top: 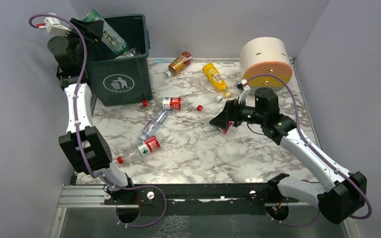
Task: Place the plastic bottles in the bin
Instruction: Place the plastic bottle in the trash bin, then pick up the plastic bottle at the center of the board.
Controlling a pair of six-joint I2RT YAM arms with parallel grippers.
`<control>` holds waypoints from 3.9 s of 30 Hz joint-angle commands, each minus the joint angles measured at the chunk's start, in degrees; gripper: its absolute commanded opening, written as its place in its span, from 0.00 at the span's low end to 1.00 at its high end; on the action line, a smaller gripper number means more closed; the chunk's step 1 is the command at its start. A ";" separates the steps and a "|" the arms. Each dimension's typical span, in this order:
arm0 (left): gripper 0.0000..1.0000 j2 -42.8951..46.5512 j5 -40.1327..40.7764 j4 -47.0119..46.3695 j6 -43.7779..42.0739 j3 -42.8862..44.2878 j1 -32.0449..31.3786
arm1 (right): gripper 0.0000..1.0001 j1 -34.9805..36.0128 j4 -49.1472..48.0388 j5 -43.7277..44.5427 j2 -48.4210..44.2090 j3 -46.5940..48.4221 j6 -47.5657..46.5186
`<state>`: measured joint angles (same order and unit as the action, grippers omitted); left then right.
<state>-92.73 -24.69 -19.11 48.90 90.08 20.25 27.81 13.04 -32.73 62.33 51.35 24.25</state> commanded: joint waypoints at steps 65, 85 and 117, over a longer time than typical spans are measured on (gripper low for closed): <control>0.99 23.21 -2.06 19.28 -6.90 -35.86 -38.83 | 0.55 0.44 3.89 25.34 17.13 -4.17 -13.54; 0.99 18.05 2.47 10.19 -1.12 -37.85 -45.83 | 0.56 0.50 2.56 9.07 5.00 -0.84 -7.64; 0.96 11.55 9.97 2.88 2.26 -34.59 -54.74 | 0.57 1.54 -2.55 -0.44 2.36 -2.52 -2.89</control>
<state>-80.14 -16.34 -14.15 51.20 53.10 -33.80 28.93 12.91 -31.20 65.98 48.69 21.17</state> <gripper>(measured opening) 0.985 0.632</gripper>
